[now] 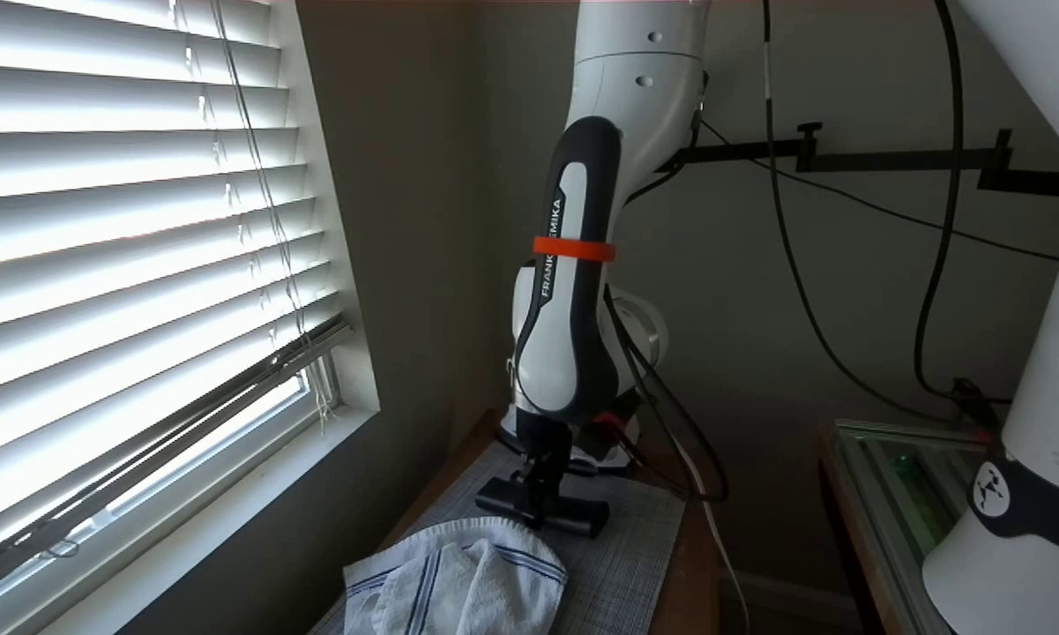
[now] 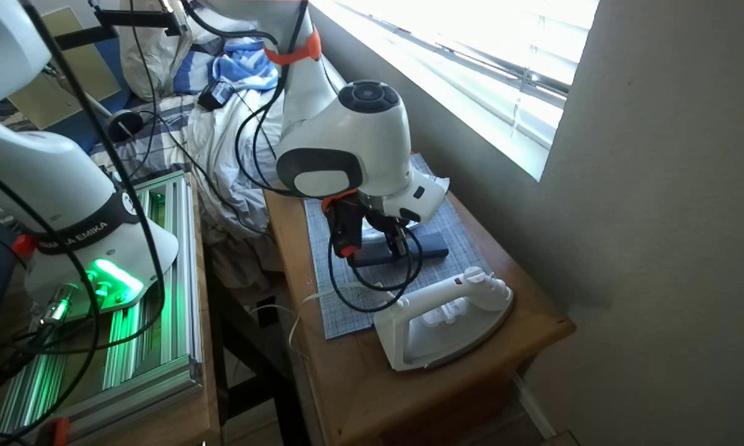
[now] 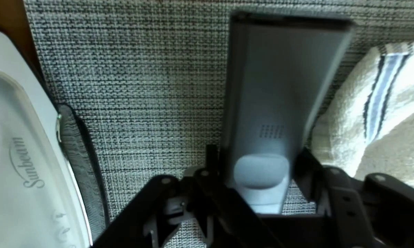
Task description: Pick up the remote control and put it on the tissue dispenser
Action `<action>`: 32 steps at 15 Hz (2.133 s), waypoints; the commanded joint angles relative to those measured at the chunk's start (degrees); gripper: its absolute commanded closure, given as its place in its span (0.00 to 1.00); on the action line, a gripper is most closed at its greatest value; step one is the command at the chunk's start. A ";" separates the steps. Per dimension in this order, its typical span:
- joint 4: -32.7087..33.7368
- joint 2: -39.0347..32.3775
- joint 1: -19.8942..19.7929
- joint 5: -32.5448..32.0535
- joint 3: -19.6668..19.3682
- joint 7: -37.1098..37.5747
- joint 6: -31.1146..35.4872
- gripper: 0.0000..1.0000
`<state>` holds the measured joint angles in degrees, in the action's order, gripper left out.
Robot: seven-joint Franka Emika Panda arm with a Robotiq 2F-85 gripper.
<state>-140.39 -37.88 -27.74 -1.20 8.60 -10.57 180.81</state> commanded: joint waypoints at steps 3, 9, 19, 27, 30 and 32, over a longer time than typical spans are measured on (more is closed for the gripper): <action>3.77 -2.01 -2.42 0.12 1.52 -0.75 -4.32 0.02; -1.02 1.30 -2.15 3.53 2.46 3.05 -1.83 0.04; -1.46 -0.69 -0.52 5.98 1.98 11.05 6.52 0.00; -2.78 0.72 11.65 8.00 -8.83 16.92 7.74 0.00; -2.87 0.45 16.69 8.46 -12.05 17.84 7.52 0.00; -2.94 0.54 18.65 8.61 -12.90 18.38 7.12 0.00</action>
<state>-142.30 -38.12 -12.81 5.65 -2.38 6.73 187.70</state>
